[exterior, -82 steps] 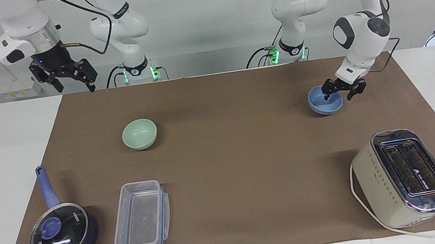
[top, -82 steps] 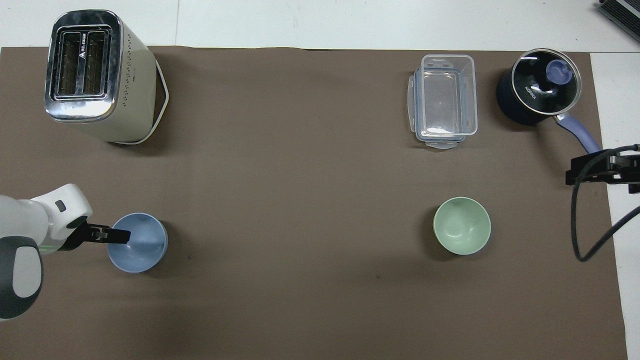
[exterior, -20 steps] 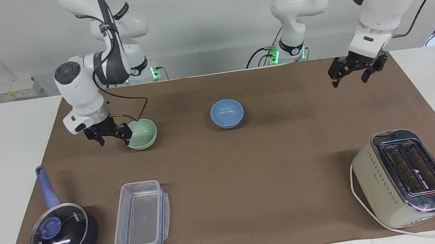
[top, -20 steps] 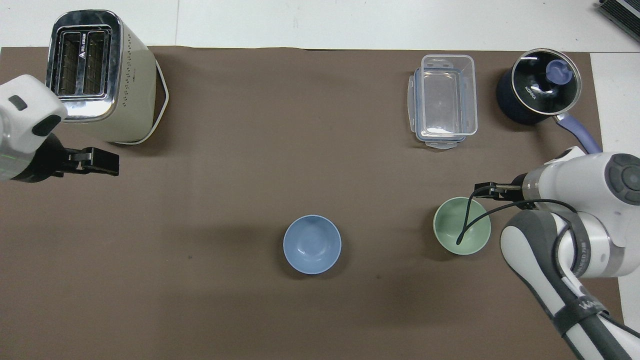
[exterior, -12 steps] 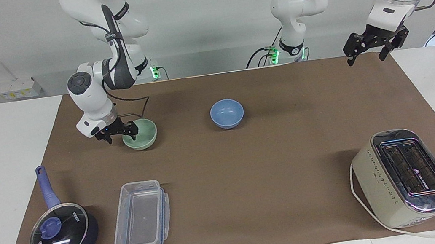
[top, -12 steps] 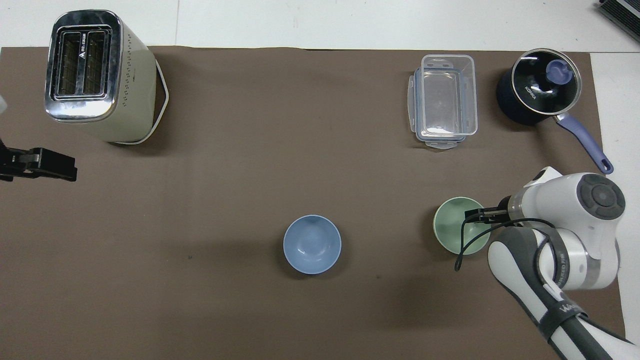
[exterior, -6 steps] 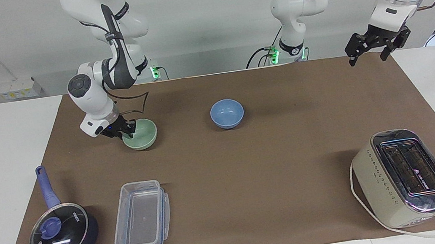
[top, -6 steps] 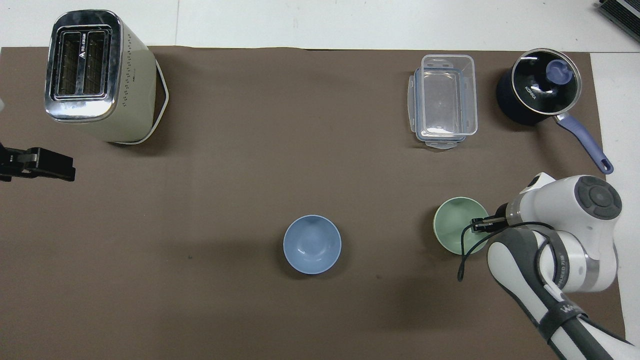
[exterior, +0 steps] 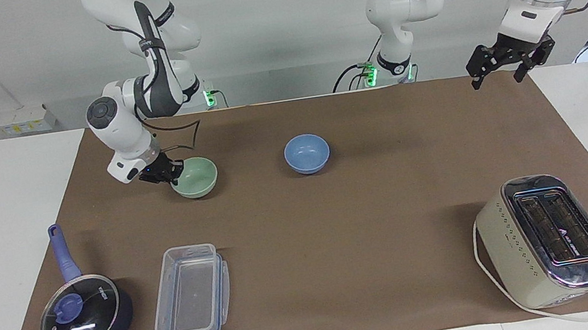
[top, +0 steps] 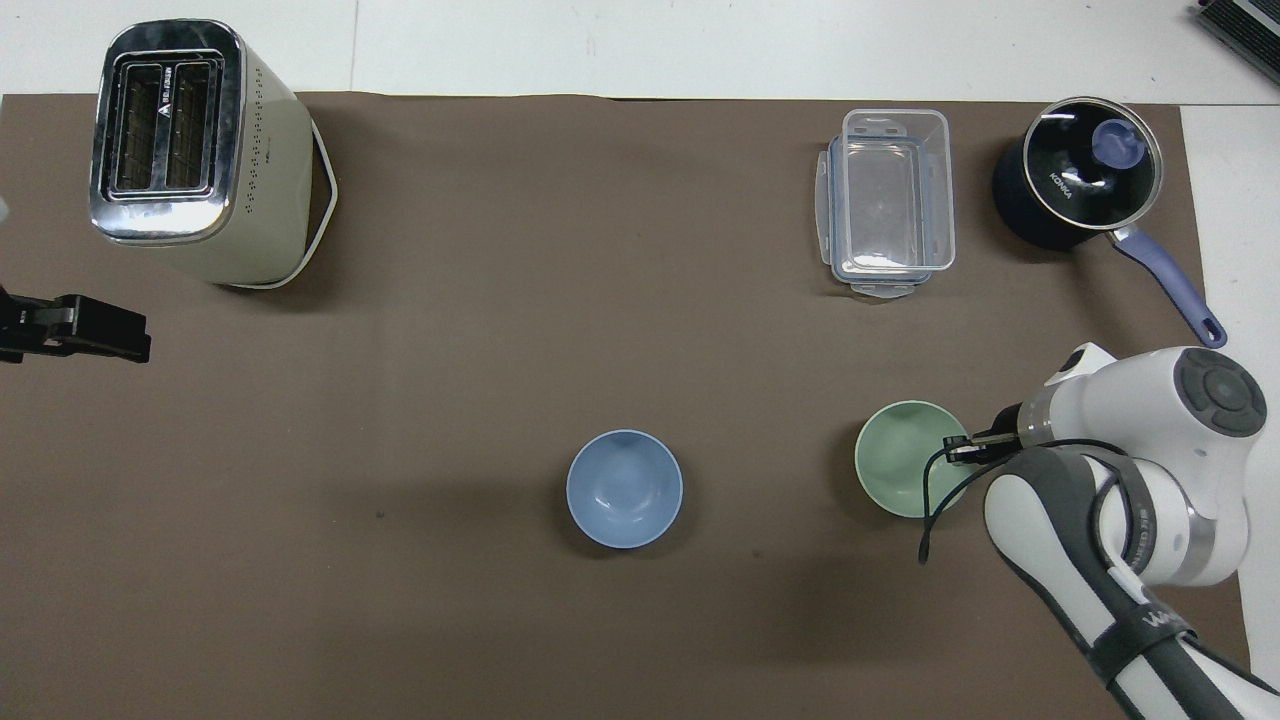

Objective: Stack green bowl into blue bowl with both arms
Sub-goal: 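Grasp the rim of the green bowl with the right gripper, then lift the green bowl and carry it over the blue bowl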

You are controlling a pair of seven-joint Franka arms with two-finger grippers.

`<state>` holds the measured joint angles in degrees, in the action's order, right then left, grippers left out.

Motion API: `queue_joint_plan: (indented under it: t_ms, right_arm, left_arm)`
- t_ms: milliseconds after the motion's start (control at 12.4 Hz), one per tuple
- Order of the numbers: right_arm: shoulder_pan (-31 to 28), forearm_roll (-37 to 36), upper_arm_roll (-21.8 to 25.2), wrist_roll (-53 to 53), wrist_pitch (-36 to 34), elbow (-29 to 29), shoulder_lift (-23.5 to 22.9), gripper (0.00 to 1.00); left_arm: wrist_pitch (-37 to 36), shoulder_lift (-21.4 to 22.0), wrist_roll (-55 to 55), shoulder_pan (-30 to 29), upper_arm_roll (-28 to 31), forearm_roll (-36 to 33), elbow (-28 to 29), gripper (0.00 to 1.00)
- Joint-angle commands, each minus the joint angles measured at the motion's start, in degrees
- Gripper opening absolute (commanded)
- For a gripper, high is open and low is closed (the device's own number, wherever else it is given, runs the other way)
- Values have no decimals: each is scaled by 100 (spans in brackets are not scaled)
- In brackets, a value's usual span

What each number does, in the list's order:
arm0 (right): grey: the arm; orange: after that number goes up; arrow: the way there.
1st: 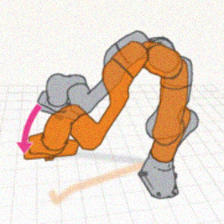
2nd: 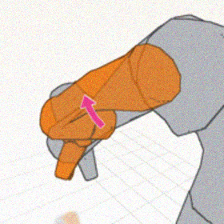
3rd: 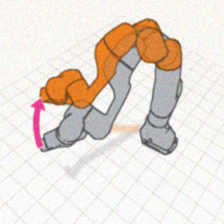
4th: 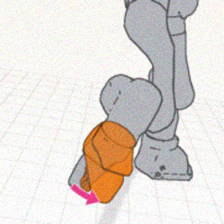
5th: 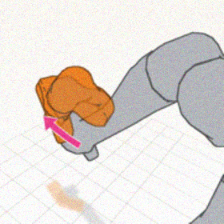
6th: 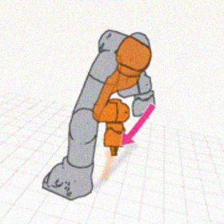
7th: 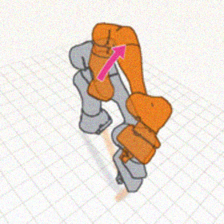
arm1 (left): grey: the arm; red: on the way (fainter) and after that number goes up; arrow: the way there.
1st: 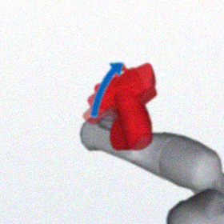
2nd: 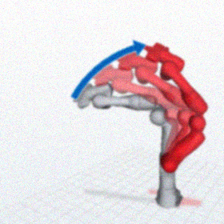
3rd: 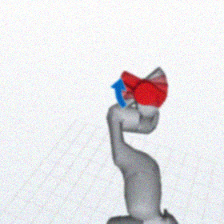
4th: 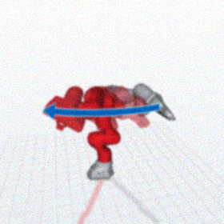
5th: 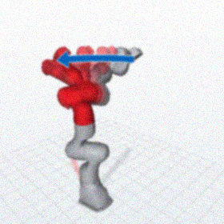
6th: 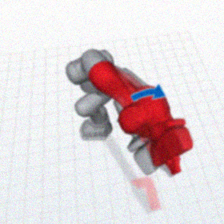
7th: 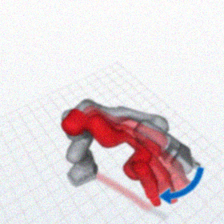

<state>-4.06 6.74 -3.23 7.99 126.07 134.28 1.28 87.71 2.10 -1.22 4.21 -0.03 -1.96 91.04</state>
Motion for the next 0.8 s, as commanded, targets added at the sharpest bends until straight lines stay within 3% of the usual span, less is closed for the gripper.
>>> queue_joint_plan:
  t_ms: [0,321,723]
  right_arm:
    - [2,528,-73,185,-459,-235,293,0]
    - [615,845,-126,-199,-661,-367,382,0]
    - [2425,837,-143,-2606,-671,-666,382,0]
  left_arm:
    - [-123,-34,43,-61,-50,-50,-86,100]
    - [-123,-34,43,-70,-50,-50,-86,100]
    - [-123,-34,43,-61,-50,-50,-86,100]
